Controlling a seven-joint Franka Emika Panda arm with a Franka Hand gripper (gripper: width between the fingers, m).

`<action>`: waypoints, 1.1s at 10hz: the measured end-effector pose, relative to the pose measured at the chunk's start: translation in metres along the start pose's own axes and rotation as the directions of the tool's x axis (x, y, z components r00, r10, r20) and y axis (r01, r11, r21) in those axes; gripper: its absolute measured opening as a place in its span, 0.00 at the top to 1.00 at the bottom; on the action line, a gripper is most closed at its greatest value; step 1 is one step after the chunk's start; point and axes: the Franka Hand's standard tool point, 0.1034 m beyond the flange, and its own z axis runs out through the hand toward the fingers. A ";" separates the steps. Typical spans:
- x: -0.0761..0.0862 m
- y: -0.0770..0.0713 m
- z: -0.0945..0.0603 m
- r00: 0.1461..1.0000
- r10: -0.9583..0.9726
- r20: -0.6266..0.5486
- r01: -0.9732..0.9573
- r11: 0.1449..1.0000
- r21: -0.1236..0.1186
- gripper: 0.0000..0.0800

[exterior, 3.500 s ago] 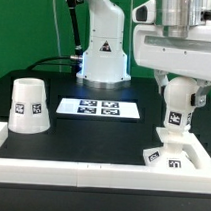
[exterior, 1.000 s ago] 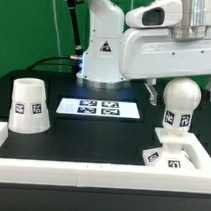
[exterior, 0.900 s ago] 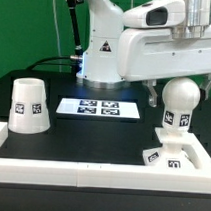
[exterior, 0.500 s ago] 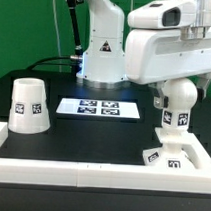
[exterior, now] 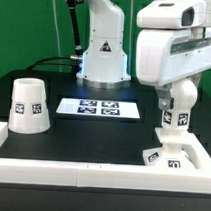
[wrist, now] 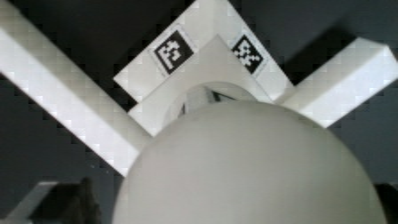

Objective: Assemble lamp

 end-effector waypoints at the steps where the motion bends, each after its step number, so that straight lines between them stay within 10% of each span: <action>1: 0.000 0.000 -0.001 1.000 -0.024 0.000 0.024 1.000 -0.002 0.13; 9: -0.002 0.002 0.000 0.999 -0.031 0.008 0.032 0.999 -0.007 0.28; 11: 0.000 0.000 0.001 0.960 0.280 0.000 -0.280 0.960 -0.006 0.28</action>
Offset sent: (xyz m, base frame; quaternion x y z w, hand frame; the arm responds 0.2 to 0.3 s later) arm 0.0018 -0.0027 -0.0032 0.0149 -0.0075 0.0168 0.9997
